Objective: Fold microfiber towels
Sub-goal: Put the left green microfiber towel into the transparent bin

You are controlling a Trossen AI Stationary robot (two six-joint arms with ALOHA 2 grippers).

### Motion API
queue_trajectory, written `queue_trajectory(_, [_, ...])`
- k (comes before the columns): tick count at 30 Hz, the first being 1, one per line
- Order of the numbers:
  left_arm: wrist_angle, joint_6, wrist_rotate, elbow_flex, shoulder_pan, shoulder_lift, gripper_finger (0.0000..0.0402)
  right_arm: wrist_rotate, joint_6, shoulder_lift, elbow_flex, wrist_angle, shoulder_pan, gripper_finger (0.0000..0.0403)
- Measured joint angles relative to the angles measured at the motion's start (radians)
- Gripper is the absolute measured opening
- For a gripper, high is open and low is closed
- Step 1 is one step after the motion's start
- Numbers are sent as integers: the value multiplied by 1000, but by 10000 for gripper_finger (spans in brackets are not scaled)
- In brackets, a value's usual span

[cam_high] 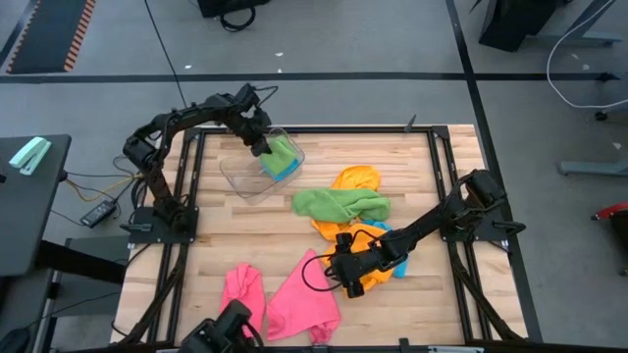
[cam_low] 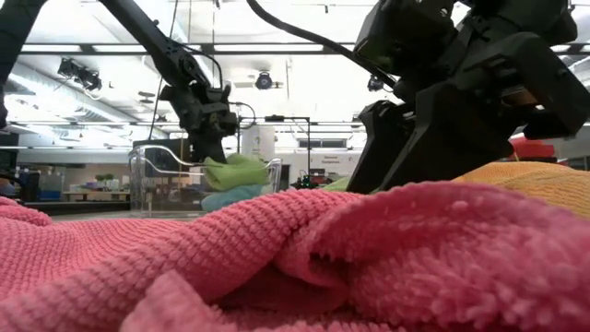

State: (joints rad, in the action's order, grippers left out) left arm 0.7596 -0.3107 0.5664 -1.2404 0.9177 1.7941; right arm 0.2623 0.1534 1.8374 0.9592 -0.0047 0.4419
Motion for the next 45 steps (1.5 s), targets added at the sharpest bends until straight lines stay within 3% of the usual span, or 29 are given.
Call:
queue_trajectory(6, [-20,12,-100,0,-51,36,19,0,0,0,0,-3,0,273])
queue_trajectory(14, [-60,38,-204,0,-110,53,55,0,-1,0,0,-5,0,273])
queue_trajectory(20, [-75,58,-214,0,-126,53,65,0,-3,0,0,-5,7,273])
queue_trajectory(32, [-78,100,-321,-14,-172,52,222,0,-7,0,0,-5,6,273])
queue_trajectory(36, [-72,116,-368,-59,-185,50,255,0,-15,0,0,-4,6,273])
queue_trajectory(45, [-47,37,-548,-120,-234,46,237,0,-19,0,0,-5,6,273])
